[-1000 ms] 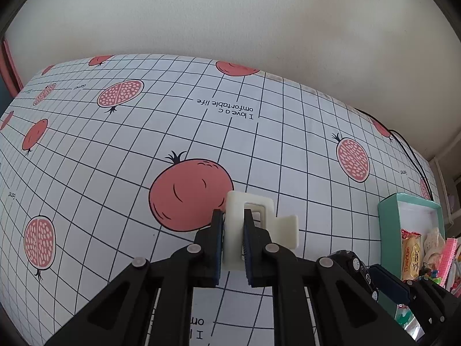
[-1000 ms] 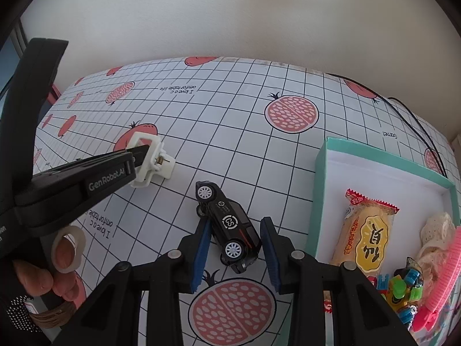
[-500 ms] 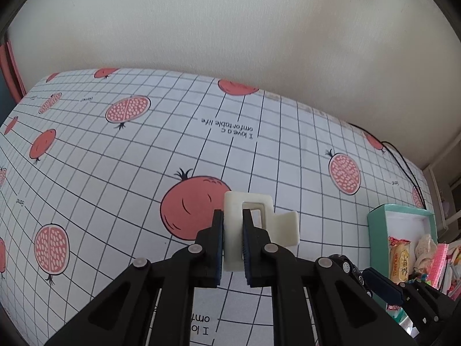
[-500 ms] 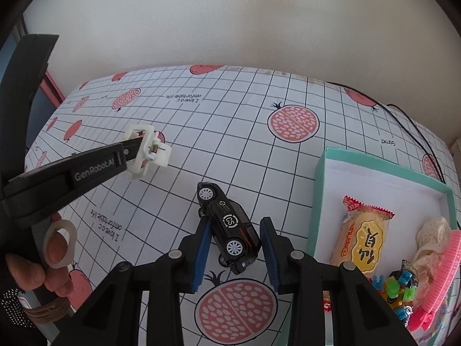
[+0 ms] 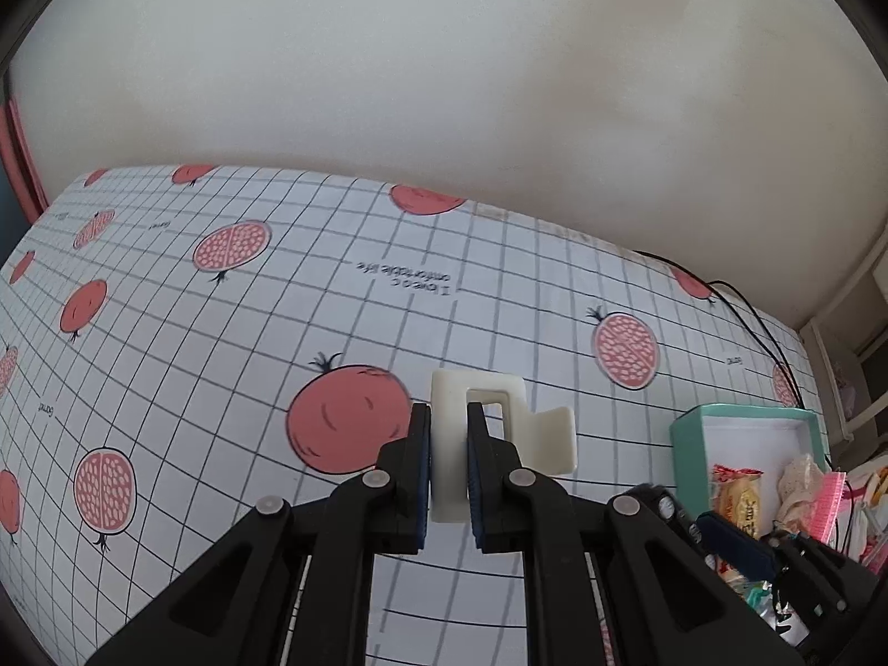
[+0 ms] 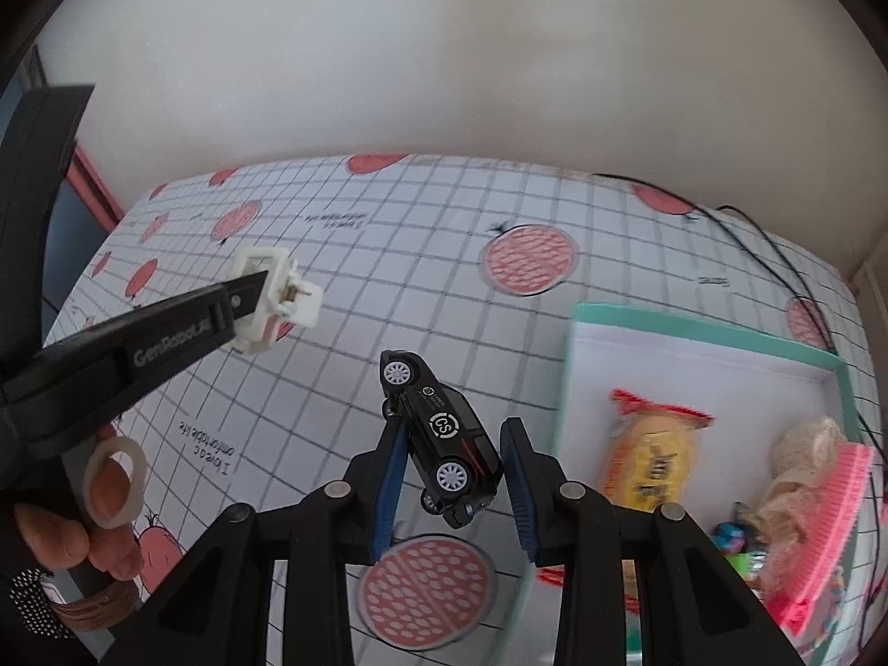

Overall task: Organize objects
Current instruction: 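Lift and carry the hair clip and toy car over the tray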

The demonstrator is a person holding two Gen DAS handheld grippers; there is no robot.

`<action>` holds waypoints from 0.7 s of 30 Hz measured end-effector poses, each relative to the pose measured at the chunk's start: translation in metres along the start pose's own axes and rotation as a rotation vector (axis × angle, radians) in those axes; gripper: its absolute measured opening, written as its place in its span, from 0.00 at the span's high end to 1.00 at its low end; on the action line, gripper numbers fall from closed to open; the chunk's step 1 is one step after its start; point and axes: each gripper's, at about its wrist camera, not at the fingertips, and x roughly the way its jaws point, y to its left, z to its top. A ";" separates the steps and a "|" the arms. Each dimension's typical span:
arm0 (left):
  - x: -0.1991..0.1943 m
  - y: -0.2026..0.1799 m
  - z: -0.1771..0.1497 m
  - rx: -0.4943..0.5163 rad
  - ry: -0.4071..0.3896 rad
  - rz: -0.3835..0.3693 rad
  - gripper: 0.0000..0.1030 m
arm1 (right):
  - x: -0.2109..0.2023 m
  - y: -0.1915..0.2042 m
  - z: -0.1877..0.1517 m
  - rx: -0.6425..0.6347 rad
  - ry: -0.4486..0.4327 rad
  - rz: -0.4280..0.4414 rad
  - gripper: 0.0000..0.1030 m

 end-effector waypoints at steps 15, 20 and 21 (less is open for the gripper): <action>-0.023 -0.093 -0.013 0.130 -0.036 -0.122 0.89 | -0.049 -0.097 -0.005 0.170 -0.077 -0.067 0.64; -0.020 -0.127 -0.023 0.177 -0.011 -0.172 0.89 | -0.058 -0.127 -0.008 0.215 -0.089 -0.108 0.64; -0.019 -0.133 -0.025 0.184 -0.008 -0.180 0.89 | -0.059 -0.132 -0.009 0.223 -0.090 -0.115 0.64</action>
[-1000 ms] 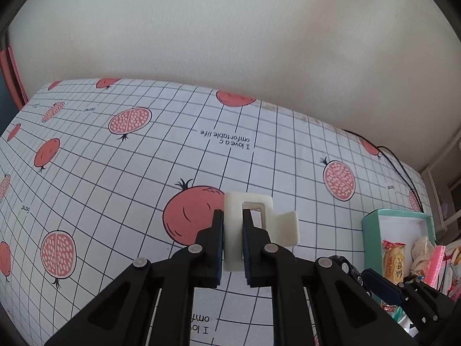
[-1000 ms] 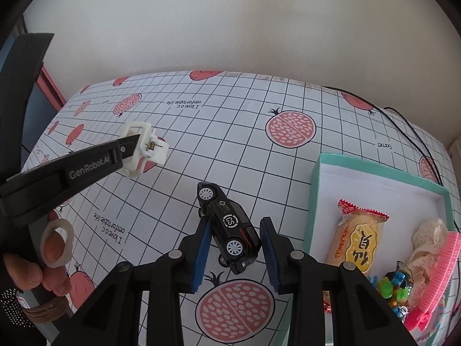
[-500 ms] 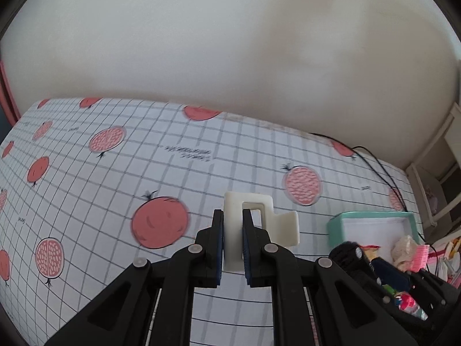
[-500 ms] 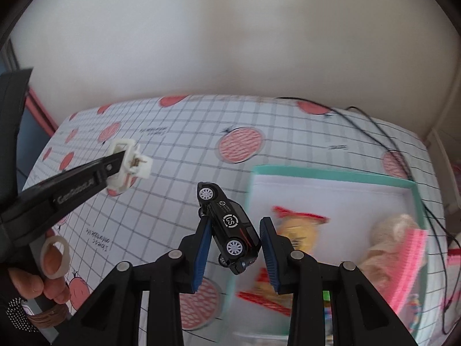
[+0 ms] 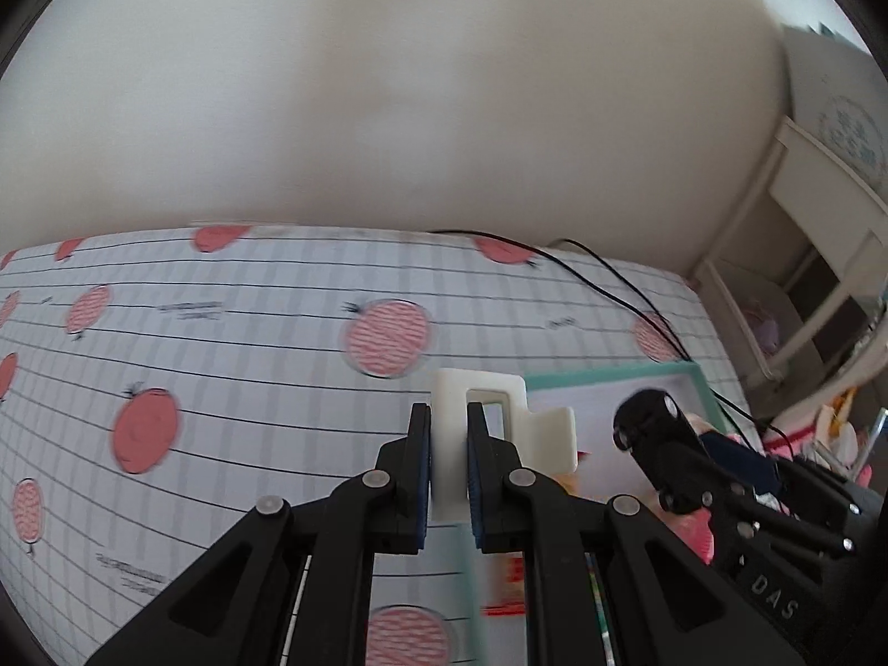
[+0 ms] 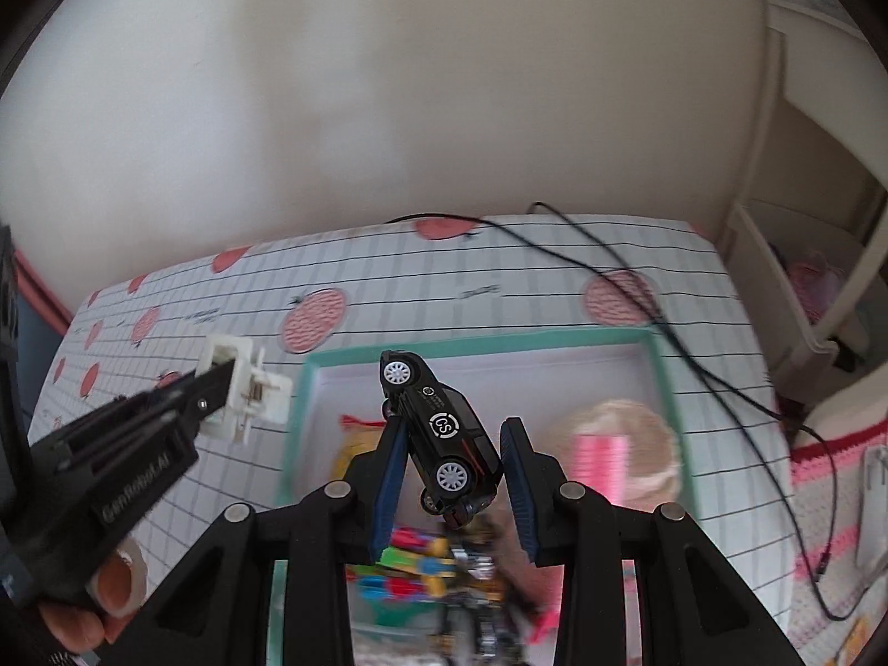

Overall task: Organize objects
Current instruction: 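Lift and carry the hair clip and toy car over the tray, then lower the clip and car into the tray and open both tools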

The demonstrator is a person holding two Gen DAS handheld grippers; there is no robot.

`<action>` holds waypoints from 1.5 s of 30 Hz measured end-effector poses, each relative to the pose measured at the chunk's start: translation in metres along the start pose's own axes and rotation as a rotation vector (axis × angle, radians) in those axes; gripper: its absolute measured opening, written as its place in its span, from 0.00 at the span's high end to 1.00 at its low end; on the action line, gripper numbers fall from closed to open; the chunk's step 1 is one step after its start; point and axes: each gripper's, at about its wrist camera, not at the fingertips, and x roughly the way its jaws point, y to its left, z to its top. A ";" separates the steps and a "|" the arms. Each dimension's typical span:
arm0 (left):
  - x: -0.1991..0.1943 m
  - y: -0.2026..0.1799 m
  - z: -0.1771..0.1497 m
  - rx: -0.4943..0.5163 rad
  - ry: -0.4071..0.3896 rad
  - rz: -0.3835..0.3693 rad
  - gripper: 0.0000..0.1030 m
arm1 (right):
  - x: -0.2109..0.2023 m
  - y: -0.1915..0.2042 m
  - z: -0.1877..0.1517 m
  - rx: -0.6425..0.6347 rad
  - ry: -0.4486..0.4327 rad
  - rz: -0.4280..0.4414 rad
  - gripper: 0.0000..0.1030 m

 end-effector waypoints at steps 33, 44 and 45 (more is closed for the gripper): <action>0.039 -0.036 -0.022 0.027 0.102 0.001 0.87 | 0.028 -0.021 -0.012 0.040 0.071 -0.022 0.64; 0.031 -0.037 -0.017 0.023 0.086 -0.011 0.69 | 0.018 -0.019 -0.007 0.030 0.047 -0.011 0.64; 0.029 -0.037 -0.016 0.022 0.082 -0.013 0.69 | 0.016 -0.019 -0.006 0.030 0.040 -0.010 0.64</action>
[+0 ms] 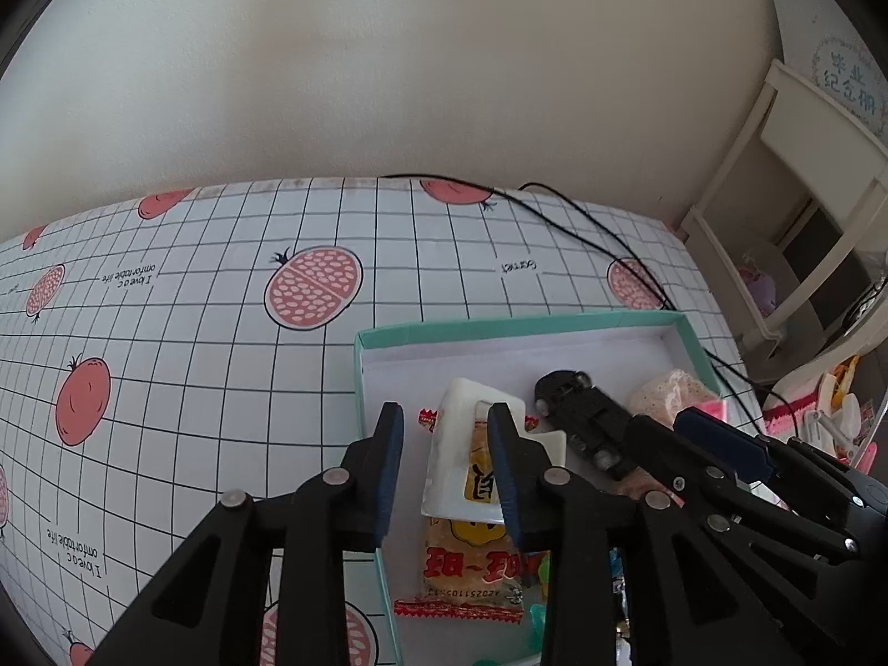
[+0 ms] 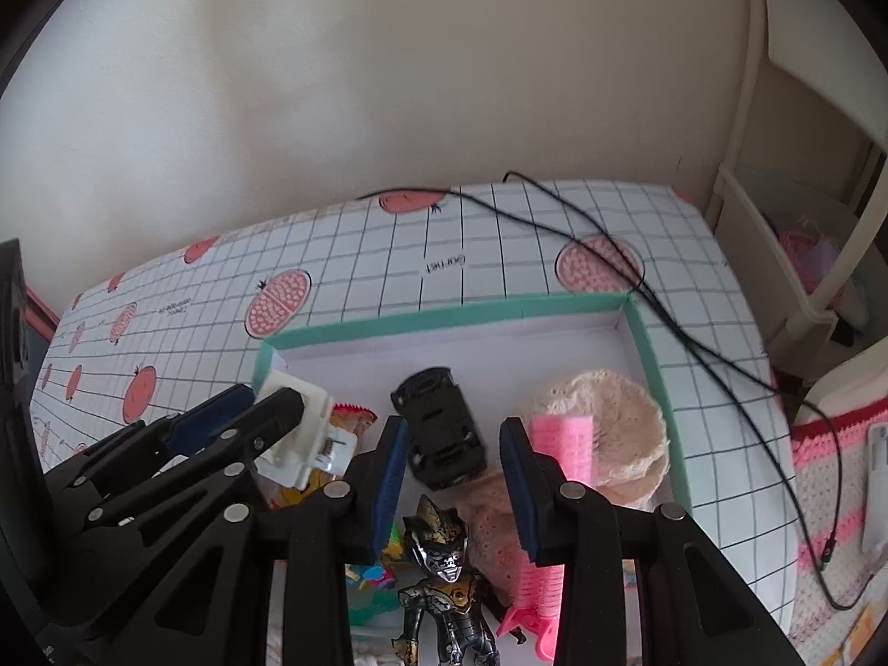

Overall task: Organize objects
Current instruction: 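Lower the clip and car into the tray and open both tools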

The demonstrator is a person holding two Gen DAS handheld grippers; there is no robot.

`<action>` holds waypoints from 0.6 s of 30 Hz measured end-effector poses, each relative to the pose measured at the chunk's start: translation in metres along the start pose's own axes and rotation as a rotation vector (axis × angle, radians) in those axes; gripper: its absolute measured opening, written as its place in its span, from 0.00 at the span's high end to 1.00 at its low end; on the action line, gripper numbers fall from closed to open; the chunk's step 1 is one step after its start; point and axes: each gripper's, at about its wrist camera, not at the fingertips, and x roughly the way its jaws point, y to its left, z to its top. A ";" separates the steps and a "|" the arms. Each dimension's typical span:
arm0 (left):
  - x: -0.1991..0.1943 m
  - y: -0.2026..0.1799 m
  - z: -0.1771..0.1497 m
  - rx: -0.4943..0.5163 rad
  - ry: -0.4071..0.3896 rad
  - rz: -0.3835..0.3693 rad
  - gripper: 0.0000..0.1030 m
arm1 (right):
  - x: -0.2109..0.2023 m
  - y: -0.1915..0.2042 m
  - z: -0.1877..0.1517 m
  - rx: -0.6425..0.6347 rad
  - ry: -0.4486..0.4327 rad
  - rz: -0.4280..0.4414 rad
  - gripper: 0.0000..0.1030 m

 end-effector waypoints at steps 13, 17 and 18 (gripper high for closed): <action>-0.013 0.010 0.006 -0.035 -0.032 0.063 0.59 | -0.004 -0.001 0.004 0.004 -0.016 0.010 0.64; -0.013 0.017 0.006 -0.054 -0.035 0.099 0.48 | -0.004 -0.001 0.004 0.005 -0.033 0.009 0.44; -0.014 0.019 0.006 -0.060 -0.041 0.116 0.46 | -0.004 -0.001 0.004 0.003 -0.034 0.015 0.43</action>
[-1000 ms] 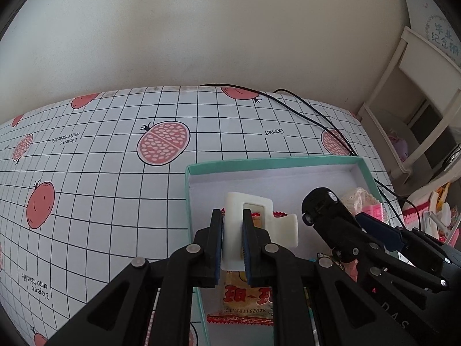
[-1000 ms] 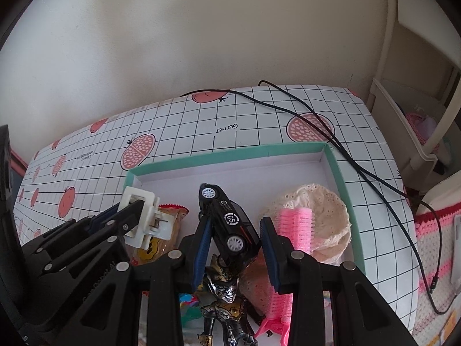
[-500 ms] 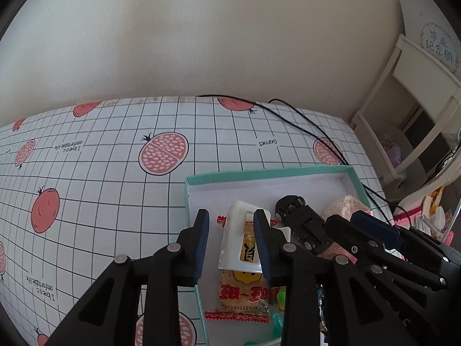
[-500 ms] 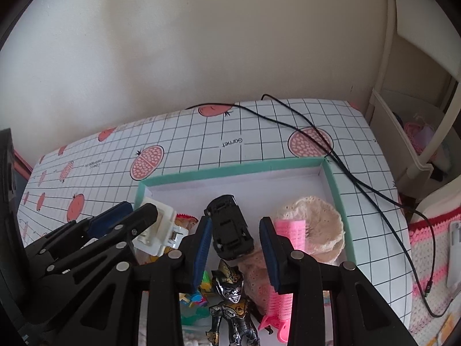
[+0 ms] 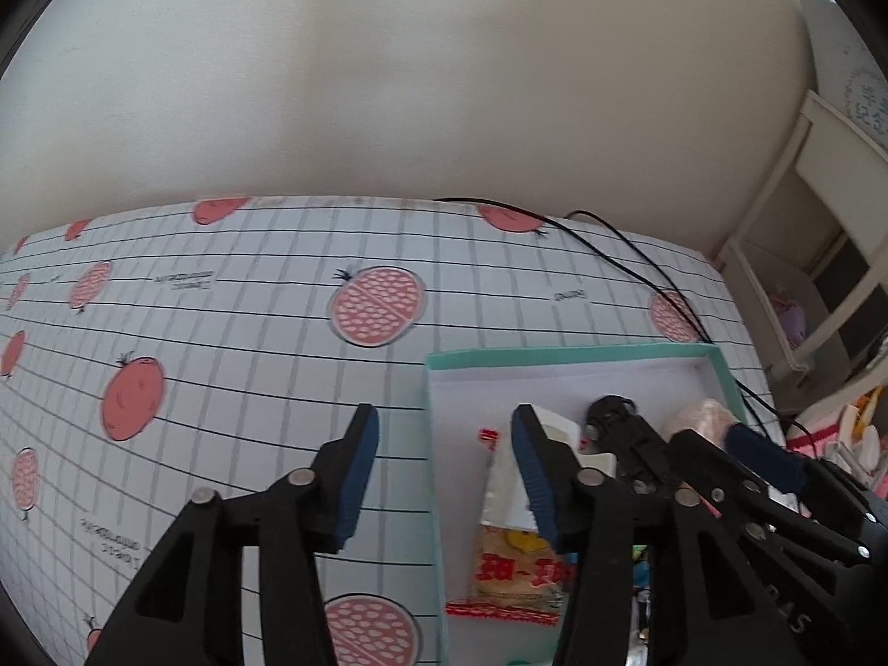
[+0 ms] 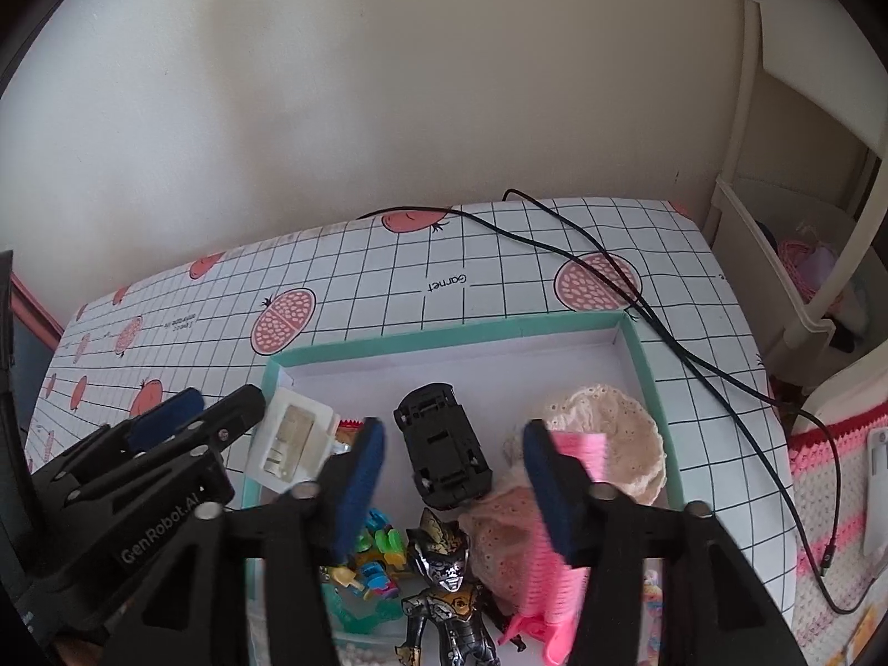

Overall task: Organize objects
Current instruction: 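Lower the clip and car into the tray and open both tools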

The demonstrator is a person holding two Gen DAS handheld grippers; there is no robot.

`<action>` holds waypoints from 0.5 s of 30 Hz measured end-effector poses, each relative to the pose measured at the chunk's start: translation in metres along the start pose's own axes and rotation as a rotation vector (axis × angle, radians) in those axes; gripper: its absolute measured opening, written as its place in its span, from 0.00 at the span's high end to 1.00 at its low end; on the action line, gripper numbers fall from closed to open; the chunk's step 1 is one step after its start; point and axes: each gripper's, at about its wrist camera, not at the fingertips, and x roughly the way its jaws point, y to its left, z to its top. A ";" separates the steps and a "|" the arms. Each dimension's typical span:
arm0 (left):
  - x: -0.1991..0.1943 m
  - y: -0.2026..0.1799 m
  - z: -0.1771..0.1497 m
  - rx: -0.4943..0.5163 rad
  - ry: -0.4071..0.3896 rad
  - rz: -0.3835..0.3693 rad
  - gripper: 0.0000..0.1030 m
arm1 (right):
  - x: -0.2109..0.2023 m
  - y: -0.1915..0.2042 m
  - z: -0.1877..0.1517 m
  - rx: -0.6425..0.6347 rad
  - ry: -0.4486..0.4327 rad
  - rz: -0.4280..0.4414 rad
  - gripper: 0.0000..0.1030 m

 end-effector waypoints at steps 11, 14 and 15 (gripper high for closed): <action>-0.003 0.019 0.002 -0.046 -0.035 0.093 0.14 | -0.001 0.005 0.001 -0.020 -0.020 -0.006 0.13; -0.004 0.024 0.002 -0.066 -0.039 0.111 0.07 | -0.002 0.005 0.001 -0.018 -0.026 -0.006 0.04; -0.004 0.026 0.002 -0.073 -0.040 0.121 0.05 | -0.002 0.005 0.001 -0.018 -0.028 -0.006 0.03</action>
